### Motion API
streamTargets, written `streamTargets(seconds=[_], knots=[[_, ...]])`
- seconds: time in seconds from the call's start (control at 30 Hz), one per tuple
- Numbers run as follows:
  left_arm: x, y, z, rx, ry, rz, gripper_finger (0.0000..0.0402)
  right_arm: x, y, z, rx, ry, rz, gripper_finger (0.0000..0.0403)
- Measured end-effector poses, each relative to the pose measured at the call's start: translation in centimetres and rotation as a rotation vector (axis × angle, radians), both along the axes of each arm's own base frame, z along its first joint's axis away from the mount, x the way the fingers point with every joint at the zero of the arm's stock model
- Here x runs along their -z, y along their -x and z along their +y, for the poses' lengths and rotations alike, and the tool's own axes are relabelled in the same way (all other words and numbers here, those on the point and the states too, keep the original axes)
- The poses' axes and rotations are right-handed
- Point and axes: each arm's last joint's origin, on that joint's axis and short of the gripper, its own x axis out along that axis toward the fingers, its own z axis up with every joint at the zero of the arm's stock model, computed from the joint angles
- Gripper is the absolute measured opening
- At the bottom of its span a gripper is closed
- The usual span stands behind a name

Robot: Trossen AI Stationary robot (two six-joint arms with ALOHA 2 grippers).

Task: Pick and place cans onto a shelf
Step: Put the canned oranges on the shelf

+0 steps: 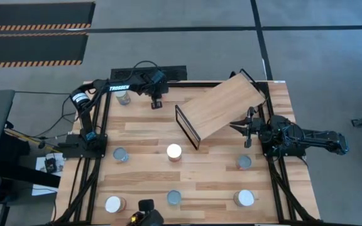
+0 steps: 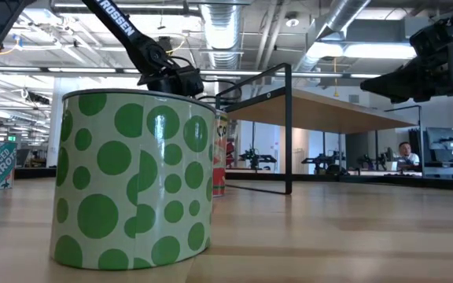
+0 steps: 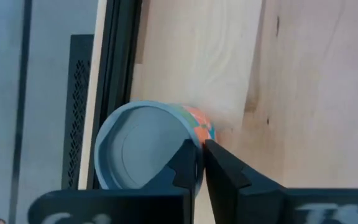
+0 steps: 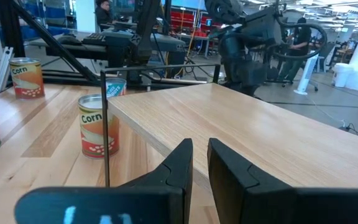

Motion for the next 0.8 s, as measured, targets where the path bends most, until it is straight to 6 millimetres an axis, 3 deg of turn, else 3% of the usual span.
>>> streamTargets(seconds=[0.33, 0.63, 0.8], knots=[[-7.4, -1.0, -0.3, 0.024, 0.009, 0.011, 0.0001, 0.0, 0.0, 0.0, 0.000, 0.000, 0.000, 0.0076], [-15.4, -4.3, -4.4, 0.188, -0.066, -0.078, 0.0000, 0.0, 0.0, 0.0, 0.000, 0.000, 0.000, 0.0076], [-18.6, -5.6, -7.6, 0.283, -0.068, -0.155, 0.0000, 0.0, 0.0, 0.0, 0.000, 0.000, 0.000, 0.0076]])
